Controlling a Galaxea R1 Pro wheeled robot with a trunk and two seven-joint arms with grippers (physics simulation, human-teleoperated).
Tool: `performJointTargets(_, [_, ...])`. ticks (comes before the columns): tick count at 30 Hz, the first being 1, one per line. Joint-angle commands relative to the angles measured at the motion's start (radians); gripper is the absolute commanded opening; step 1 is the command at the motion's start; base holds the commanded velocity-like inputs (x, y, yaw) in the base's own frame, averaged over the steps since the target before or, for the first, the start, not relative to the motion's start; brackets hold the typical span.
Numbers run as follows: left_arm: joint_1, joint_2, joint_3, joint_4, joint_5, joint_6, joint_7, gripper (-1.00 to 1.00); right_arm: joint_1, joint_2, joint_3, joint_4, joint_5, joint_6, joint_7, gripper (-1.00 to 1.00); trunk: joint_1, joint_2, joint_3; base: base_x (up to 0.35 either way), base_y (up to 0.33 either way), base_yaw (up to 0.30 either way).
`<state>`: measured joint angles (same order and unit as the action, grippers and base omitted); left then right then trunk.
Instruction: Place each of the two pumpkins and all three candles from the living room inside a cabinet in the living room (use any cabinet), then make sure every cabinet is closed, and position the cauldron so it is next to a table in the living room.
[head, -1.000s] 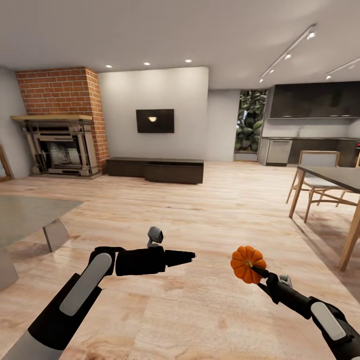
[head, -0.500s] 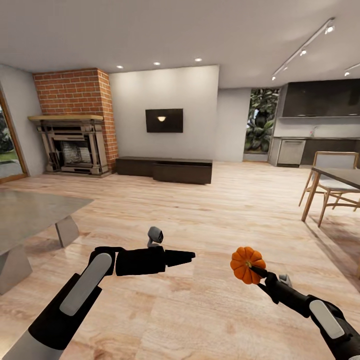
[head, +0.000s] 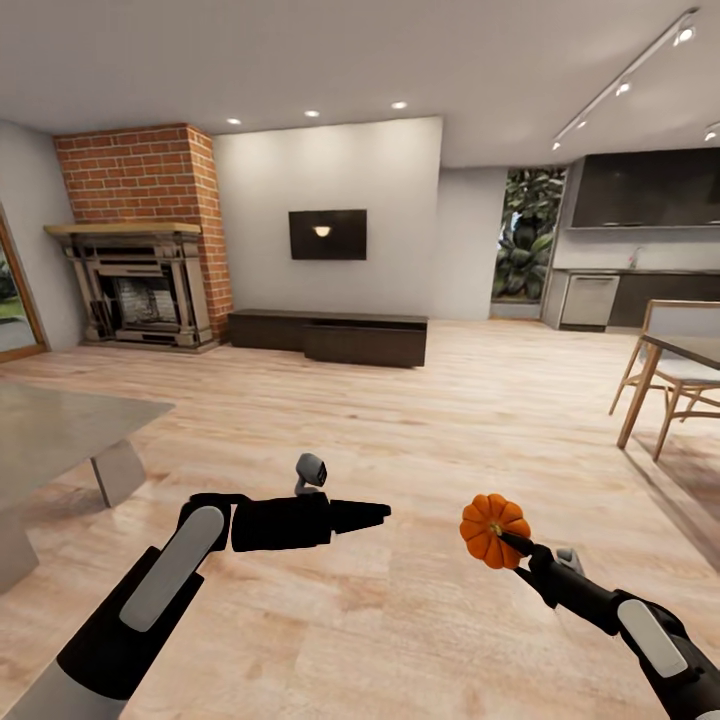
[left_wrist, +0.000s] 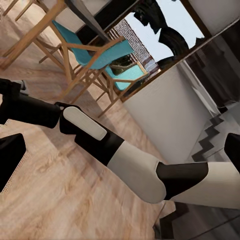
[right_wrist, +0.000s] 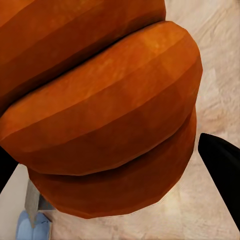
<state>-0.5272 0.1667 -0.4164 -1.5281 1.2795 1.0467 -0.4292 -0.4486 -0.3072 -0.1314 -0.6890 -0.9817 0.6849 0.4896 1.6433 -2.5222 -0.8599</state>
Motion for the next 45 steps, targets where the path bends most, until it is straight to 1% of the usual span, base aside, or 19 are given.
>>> performJointTargets(1, [-0.001,0.001,-0.001,0.0,-0.006,0.001,-0.008,1.0,-0.001,0.0,-0.004,-0.001,-0.012,0.011,-0.002,-1.0,0.0,0.0,-0.002,0.328,0.0,0.0])
performJointTargets(18, [-0.001,0.001,-0.001,0.001,-0.006,0.001,-0.007,1.0,-0.001,0.0,-0.004,-0.001,-0.012,0.009,-0.002,-1.0,0.0,0.0,-0.02,0.329,0.0,0.0])
performJointTargets(45, [0.0,0.0,-0.001,0.002,-0.006,0.001,-0.006,1.0,-0.001,-0.001,-0.005,-0.001,-0.013,0.007,-0.001,-1.0,0.0,0.0,-0.021,0.329,0.0,0.0])
